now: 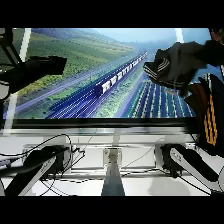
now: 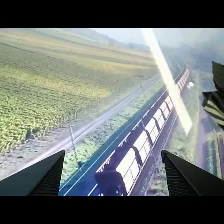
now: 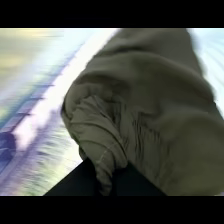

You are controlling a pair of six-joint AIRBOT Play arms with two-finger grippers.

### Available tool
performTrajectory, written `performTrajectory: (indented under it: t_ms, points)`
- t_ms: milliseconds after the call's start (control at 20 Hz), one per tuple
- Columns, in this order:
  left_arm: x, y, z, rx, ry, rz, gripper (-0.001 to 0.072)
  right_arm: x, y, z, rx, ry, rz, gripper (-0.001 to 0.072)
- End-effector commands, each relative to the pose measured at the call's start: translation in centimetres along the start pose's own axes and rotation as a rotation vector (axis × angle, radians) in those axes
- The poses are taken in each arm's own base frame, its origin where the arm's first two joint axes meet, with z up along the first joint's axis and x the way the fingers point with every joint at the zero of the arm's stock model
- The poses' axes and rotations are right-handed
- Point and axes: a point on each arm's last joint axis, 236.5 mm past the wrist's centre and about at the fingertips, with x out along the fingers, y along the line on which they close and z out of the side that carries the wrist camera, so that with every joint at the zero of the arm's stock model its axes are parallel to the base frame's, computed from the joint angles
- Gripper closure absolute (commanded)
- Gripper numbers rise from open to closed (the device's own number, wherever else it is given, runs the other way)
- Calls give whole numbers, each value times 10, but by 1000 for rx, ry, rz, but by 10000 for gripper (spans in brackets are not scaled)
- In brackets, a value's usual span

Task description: Fold the clothes and pants, and hang the long-sleeved shirts on hangers.

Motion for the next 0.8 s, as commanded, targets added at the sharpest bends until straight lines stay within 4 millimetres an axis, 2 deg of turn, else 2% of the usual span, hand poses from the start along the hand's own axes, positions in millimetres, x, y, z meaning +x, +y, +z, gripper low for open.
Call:
performTrajectory:
  t_ms: [0, 100, 200, 300, 350, 400, 450, 500, 550, 650, 750]
  points:
    - [0, 0, 1, -1, -2, 1, 12, 0, 115, 10, -93, -100, 296, 670]
    - [-1, 0, 1, -10, -5, 1, 12, -18, 199, 0, -152, -140, 511, 670]
    - [-2, 0, 3, -10, -12, 2, 12, -53, 272, -25, -285, -171, 696, 671]
    - [-3, 1, 8, -9, -33, 8, 12, -101, 327, -46, -410, -229, 850, 670]
    - [-4, 3, 13, -9, -54, 14, 12, -126, 345, -49, -467, -279, 904, 670]
    - [-7, 7, 20, -11, -82, 27, 12, -147, 354, -48, -506, -329, 930, 671]
    - [-12, 14, 27, -18, -111, 48, 13, -159, 354, -40, -534, -377, 919, 670]
    - [-18, 23, 34, -29, -139, 73, 13, -163, 349, -30, -563, -419, 879, 671]
    - [-27, 35, 41, -53, -169, 104, 13, -159, 338, -18, -580, -453, 813, 670]
    - [-45, 58, 49, -76, -210, 169, 13, -128, 308, -4, -558, -418, 665, 671]
    - [-58, 80, 49, -102, -216, 225, 14, -73, 265, -10, -523, -263, 507, 670]
